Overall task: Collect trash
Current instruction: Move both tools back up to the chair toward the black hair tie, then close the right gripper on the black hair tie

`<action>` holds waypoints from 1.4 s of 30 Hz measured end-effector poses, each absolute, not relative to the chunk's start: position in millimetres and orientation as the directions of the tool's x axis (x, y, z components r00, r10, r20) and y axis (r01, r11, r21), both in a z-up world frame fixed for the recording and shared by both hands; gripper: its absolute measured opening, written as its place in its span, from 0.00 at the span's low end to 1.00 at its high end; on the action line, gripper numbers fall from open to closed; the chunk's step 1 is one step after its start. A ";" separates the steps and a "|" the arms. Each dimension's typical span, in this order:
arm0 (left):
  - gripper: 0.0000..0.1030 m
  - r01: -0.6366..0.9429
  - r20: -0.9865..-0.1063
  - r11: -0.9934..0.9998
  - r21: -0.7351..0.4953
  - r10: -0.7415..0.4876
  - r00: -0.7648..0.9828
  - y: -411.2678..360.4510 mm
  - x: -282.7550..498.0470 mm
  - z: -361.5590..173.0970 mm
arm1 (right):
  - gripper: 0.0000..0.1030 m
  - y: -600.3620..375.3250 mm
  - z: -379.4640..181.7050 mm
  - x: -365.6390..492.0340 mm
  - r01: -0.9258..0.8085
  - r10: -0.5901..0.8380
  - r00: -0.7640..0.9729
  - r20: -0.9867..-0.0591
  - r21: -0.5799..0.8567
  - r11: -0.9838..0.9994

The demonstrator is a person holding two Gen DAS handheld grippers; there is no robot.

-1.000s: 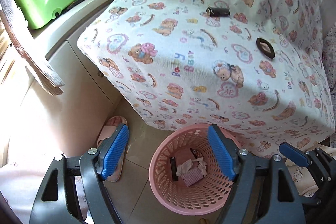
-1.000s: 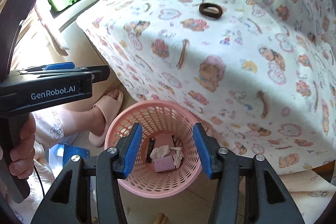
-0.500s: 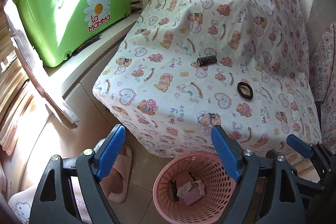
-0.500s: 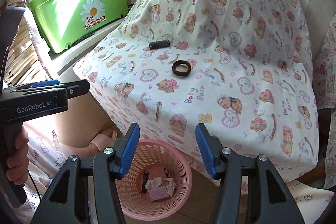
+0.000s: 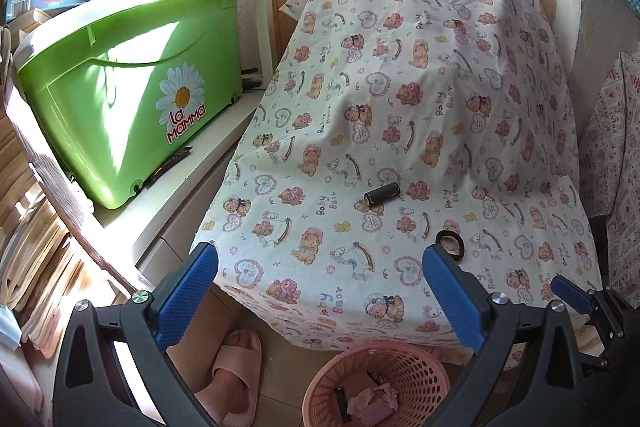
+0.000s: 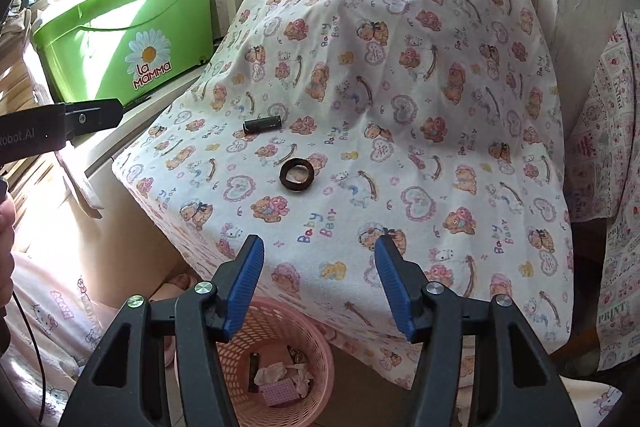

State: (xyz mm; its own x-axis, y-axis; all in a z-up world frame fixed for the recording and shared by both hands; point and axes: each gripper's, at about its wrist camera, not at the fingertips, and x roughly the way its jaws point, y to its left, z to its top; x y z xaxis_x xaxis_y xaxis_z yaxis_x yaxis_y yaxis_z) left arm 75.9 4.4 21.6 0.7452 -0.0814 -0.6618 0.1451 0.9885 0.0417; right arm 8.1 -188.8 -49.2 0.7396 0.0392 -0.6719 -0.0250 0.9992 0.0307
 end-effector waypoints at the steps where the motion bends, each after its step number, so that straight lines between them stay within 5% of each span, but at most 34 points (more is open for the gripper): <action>1: 0.98 0.150 -0.656 0.988 0.045 -0.084 0.750 2.4 77.9 24.3 | 0.58 -190.7 -45.2 9.9 -0.015 0.030 0.744 -0.668 0.029 0.999; 16: 0.98 0.103 -0.607 0.994 0.032 -0.063 0.792 0.6 129.3 35.7 | 0.62 -234.5 3.4 70.9 0.027 -0.037 0.818 -0.574 -0.026 0.999; 24: 0.98 0.026 -0.733 0.999 -0.042 -0.049 0.679 23.1 150.7 -11.8 | 0.62 -247.5 -32.5 88.9 0.079 -0.024 0.759 -0.651 0.056 0.995; 34: 0.98 0.026 -0.778 0.996 -0.082 -0.080 0.623 28.8 158.5 -21.8 | 0.62 -207.1 -62.2 118.2 -0.041 0.124 0.666 -0.736 0.130 0.991; 42: 0.98 0.022 -0.792 0.996 -0.082 -0.078 0.606 26.2 164.4 -27.0 | 0.37 -187.9 -80.2 137.9 -0.066 0.121 0.625 -0.771 0.102 0.993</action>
State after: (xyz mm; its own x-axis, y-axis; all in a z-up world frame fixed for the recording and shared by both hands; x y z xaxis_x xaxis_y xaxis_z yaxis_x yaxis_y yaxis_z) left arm 164.4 26.2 -27.0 0.6059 -0.0785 -0.7916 0.0225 0.9964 -0.0816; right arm 137.9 -187.9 -80.2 0.6255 0.1208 -0.7708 -0.0659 0.9926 0.1021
